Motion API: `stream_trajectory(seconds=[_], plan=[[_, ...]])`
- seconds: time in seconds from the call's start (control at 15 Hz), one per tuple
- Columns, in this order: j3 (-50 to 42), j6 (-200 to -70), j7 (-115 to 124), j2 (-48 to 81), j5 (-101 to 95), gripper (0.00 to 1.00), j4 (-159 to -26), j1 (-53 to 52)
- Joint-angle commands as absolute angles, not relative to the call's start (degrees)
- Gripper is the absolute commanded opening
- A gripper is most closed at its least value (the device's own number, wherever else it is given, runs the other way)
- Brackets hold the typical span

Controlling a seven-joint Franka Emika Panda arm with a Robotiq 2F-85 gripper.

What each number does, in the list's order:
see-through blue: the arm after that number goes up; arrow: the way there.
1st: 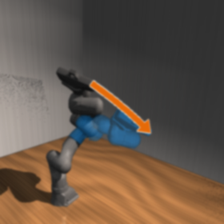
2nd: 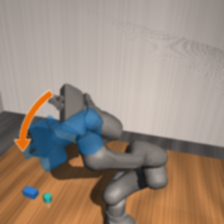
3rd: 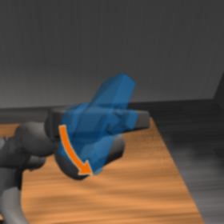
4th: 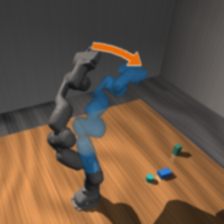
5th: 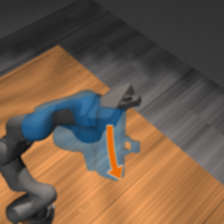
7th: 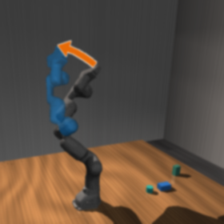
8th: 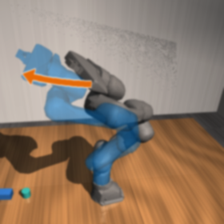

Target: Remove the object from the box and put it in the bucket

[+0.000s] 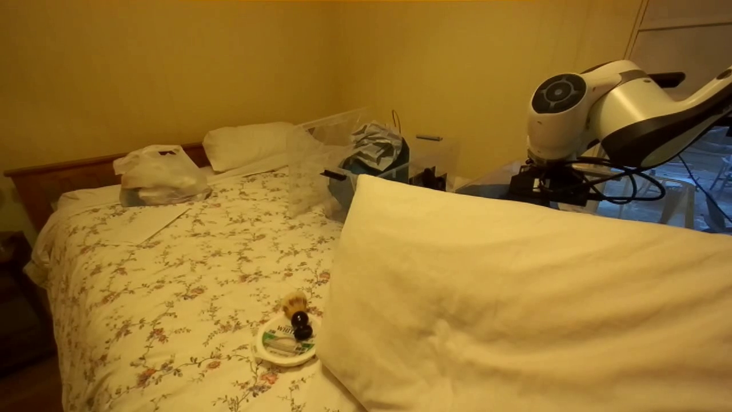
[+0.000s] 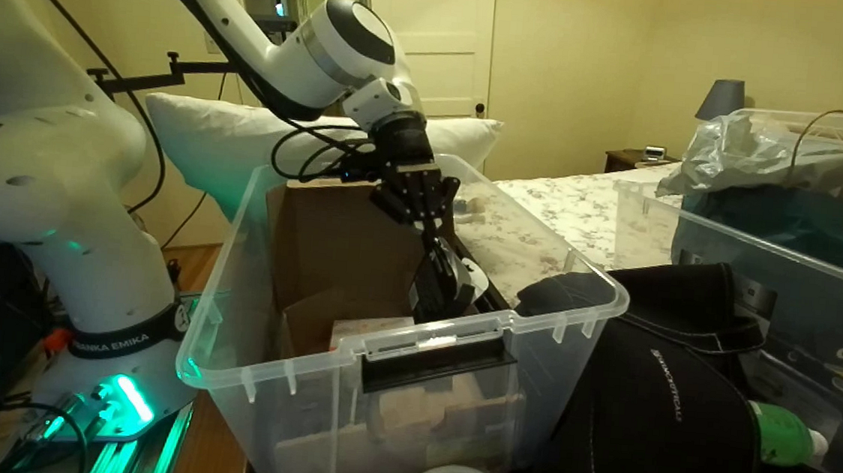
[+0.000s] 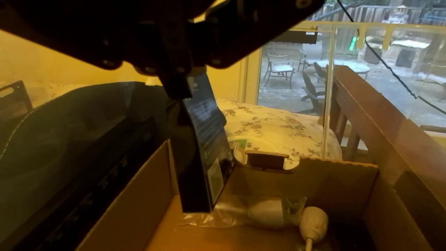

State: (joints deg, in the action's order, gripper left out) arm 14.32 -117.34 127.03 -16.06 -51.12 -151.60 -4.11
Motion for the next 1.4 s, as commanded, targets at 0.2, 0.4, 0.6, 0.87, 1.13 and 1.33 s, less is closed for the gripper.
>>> stream_trajectory(seconds=[0.2,0.4,0.6,0.87,1.13,1.33], plan=[[12.73,-119.14,142.58,-10.27,-57.96,0.01,-151.23,-3.67],[11.47,-120.51,147.33,-7.98,-59.93,0.01,-150.72,-4.05],[10.54,-122.35,155.48,-6.06,-63.86,0.01,-150.32,-4.0],[8.66,-120.23,157.3,-10.6,-68.94,0.01,-148.86,-4.03],[6.29,-122.24,155.7,-11.75,-69.66,0.01,-146.93,-3.71],[5.51,-124.82,156.86,-10.96,-69.66,0.01,-147.58,-3.97]])
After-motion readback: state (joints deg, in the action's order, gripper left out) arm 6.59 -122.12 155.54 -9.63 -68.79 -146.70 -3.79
